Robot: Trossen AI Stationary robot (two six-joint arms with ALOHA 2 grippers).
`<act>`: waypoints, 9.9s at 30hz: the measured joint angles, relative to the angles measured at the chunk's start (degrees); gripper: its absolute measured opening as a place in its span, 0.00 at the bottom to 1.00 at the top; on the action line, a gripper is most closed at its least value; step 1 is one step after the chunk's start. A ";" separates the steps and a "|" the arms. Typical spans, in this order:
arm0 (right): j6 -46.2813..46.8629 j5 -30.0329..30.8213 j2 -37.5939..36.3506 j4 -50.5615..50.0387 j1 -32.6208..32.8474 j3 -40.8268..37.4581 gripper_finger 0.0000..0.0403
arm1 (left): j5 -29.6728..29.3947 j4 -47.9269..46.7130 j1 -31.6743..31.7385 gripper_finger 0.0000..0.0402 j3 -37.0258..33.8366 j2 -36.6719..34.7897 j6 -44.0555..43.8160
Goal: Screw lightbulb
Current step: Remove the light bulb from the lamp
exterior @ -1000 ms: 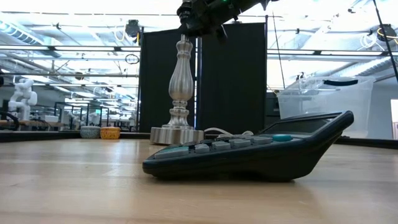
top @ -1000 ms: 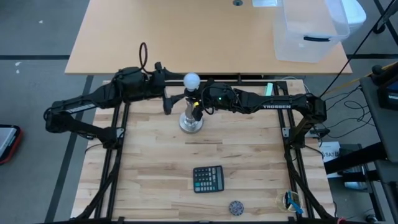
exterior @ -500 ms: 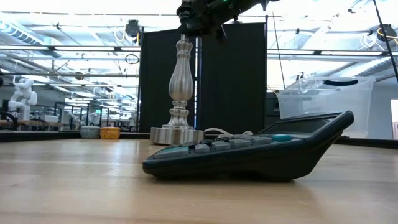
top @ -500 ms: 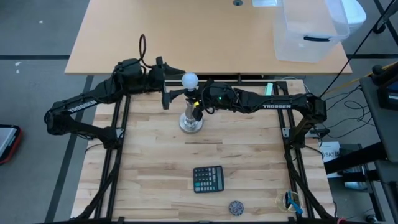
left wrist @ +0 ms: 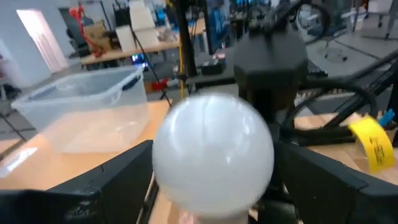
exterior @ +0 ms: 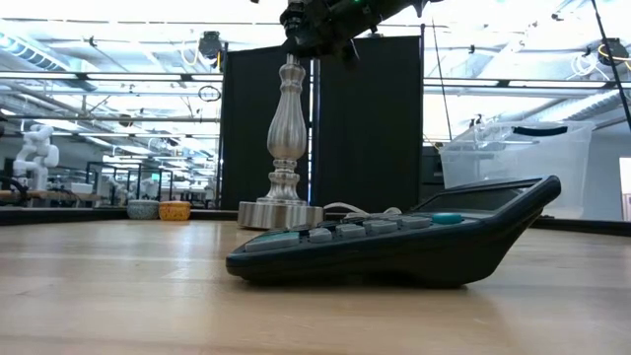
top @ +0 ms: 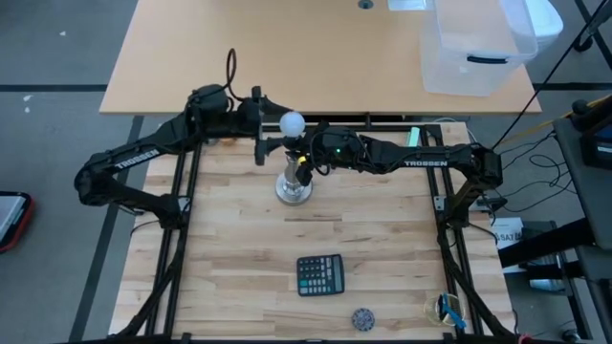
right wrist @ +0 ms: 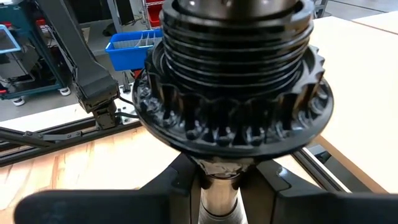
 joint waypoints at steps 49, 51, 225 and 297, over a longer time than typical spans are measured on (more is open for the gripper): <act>0.33 0.03 -0.02 -0.69 -0.04 -0.07 0.18 | -20.88 6.29 -6.41 0.68 0.00 2.71 -11.35; 0.28 -0.05 -0.02 -0.69 -0.04 -0.07 0.18 | -25.51 6.29 -8.05 0.67 0.00 2.70 -11.68; 1.86 -1.07 -8.55 2.98 -0.02 6.39 0.81 | -37.68 22.46 -14.58 0.34 -27.65 10.69 -26.93; -5.35 -62.12 -4.92 0.67 -16.29 9.16 0.69 | -16.07 22.50 -15.17 0.34 -27.54 10.76 -19.26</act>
